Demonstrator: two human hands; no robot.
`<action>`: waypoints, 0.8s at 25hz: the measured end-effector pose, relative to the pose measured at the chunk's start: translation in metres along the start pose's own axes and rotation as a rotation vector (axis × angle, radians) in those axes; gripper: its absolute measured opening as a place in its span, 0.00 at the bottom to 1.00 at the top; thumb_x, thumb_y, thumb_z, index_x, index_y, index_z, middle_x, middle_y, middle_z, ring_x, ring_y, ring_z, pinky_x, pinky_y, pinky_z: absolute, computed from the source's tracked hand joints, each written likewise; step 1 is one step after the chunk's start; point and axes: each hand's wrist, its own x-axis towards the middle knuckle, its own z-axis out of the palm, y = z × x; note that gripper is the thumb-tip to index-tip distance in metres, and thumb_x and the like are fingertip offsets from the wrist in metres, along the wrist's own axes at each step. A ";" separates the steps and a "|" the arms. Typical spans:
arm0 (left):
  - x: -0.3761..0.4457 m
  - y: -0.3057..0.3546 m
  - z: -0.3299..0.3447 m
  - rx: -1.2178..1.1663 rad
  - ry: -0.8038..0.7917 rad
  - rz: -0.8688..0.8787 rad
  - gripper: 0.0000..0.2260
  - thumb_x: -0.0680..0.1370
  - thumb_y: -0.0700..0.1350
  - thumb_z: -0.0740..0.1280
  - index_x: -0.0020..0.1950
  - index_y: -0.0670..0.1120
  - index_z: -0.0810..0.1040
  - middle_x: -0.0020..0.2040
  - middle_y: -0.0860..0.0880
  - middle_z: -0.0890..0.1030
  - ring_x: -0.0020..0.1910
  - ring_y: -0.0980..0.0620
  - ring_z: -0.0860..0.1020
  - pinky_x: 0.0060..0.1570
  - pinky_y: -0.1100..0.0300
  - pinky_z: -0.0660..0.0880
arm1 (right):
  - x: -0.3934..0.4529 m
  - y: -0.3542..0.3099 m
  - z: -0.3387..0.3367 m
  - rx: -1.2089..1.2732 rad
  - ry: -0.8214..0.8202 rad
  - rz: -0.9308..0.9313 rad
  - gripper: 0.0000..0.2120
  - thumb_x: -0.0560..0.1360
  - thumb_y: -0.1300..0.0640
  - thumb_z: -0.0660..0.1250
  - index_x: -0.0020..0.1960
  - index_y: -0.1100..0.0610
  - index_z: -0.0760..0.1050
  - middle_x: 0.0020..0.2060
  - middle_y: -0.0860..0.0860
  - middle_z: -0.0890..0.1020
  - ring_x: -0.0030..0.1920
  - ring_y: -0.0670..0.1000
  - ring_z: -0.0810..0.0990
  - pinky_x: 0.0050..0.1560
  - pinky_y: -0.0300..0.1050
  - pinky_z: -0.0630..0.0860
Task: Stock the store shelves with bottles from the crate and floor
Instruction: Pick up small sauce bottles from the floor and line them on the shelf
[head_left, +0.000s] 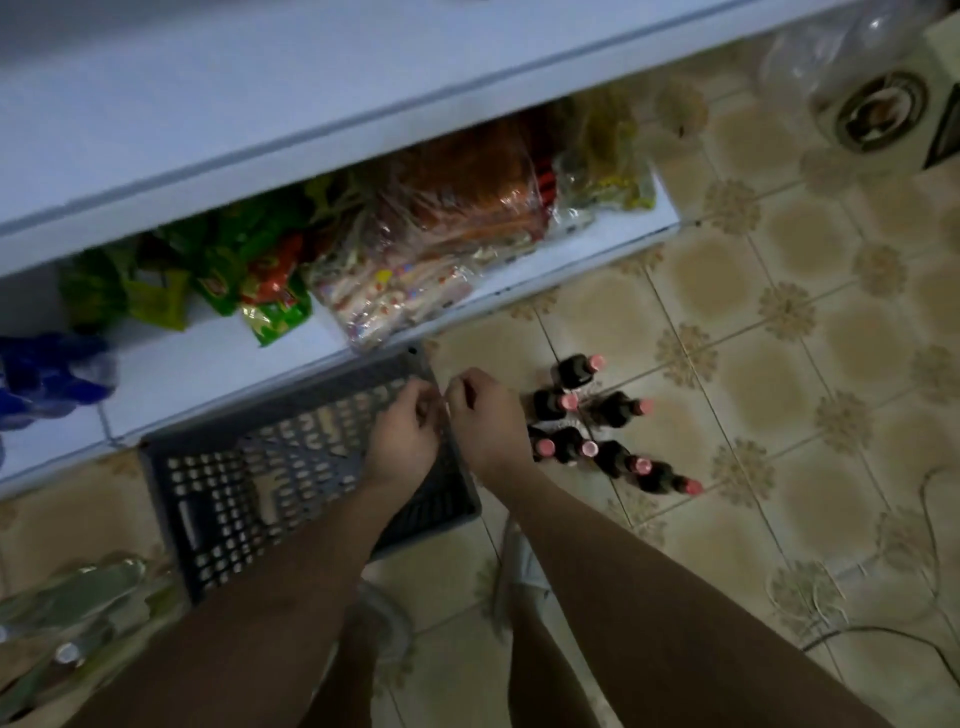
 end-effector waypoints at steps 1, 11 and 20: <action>0.000 -0.003 0.018 0.017 -0.019 -0.011 0.06 0.78 0.38 0.63 0.51 0.48 0.74 0.41 0.47 0.80 0.42 0.45 0.79 0.43 0.49 0.76 | 0.001 0.019 -0.005 -0.009 -0.012 0.039 0.13 0.82 0.56 0.57 0.48 0.63 0.75 0.42 0.63 0.81 0.44 0.63 0.80 0.44 0.57 0.76; 0.032 -0.052 0.179 0.269 -0.392 -0.145 0.12 0.77 0.38 0.67 0.57 0.51 0.72 0.50 0.51 0.77 0.51 0.48 0.77 0.52 0.49 0.77 | 0.019 0.254 -0.033 -0.153 -0.376 0.635 0.18 0.80 0.51 0.63 0.55 0.67 0.76 0.50 0.63 0.83 0.51 0.63 0.82 0.54 0.57 0.80; 0.063 -0.114 0.259 0.250 -0.383 -0.083 0.25 0.75 0.38 0.72 0.71 0.48 0.71 0.67 0.46 0.74 0.63 0.46 0.74 0.63 0.50 0.74 | 0.044 0.349 0.010 0.129 0.107 0.430 0.23 0.77 0.54 0.69 0.69 0.49 0.66 0.53 0.49 0.81 0.49 0.47 0.79 0.49 0.45 0.73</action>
